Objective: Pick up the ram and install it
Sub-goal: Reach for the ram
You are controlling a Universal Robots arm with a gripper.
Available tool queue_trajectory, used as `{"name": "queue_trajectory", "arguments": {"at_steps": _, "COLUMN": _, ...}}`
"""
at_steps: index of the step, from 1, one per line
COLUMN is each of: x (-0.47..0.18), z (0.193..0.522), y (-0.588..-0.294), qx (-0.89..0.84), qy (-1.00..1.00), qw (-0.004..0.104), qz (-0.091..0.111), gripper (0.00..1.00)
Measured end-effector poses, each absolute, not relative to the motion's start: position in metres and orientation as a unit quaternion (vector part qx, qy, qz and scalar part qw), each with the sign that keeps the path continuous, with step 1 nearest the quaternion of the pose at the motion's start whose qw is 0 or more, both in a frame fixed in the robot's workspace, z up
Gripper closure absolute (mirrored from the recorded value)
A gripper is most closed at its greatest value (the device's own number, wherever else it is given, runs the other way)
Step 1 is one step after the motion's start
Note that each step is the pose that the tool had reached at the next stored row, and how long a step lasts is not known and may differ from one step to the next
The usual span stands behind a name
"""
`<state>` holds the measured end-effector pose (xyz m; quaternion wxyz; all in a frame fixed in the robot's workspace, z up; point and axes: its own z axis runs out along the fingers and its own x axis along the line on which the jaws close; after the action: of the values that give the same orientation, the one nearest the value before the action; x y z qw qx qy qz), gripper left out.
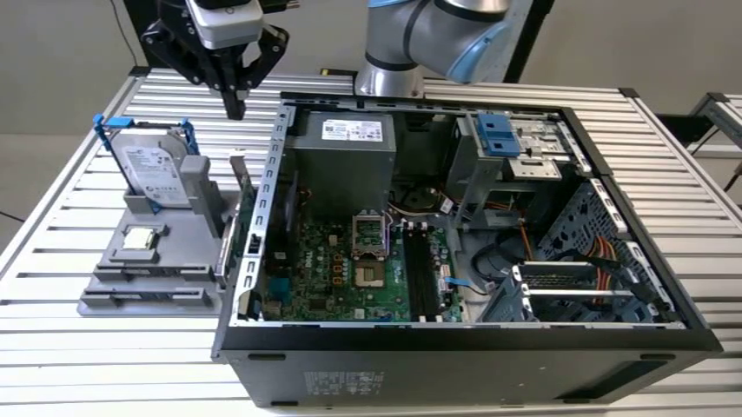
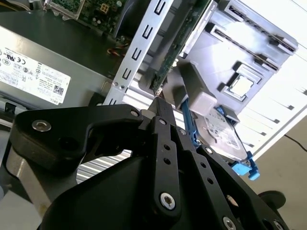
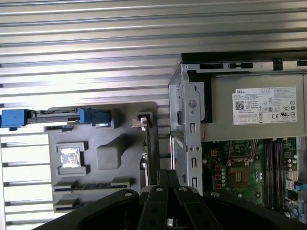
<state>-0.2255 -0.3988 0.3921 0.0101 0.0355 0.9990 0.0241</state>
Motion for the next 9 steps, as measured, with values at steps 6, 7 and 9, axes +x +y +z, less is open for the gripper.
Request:
{"name": "queue_trajectory", "arguments": {"at_steps": 6, "x": -0.2307, "z": 0.392, "y": -0.3988, "qx": 0.035, "qy": 0.999, "qw": 0.01, "qz": 0.024, "gripper": 1.0}}
{"name": "queue_trajectory", "arguments": {"at_steps": 7, "x": -0.2316, "z": 0.392, "y": -0.3988, "qx": 0.035, "qy": 0.999, "qw": 0.01, "qz": 0.024, "gripper": 1.0}}
{"name": "queue_trajectory", "arguments": {"at_steps": 9, "x": -0.2336, "z": 0.392, "y": -0.3988, "qx": 0.035, "qy": 0.999, "qw": 0.01, "qz": 0.024, "gripper": 1.0}}
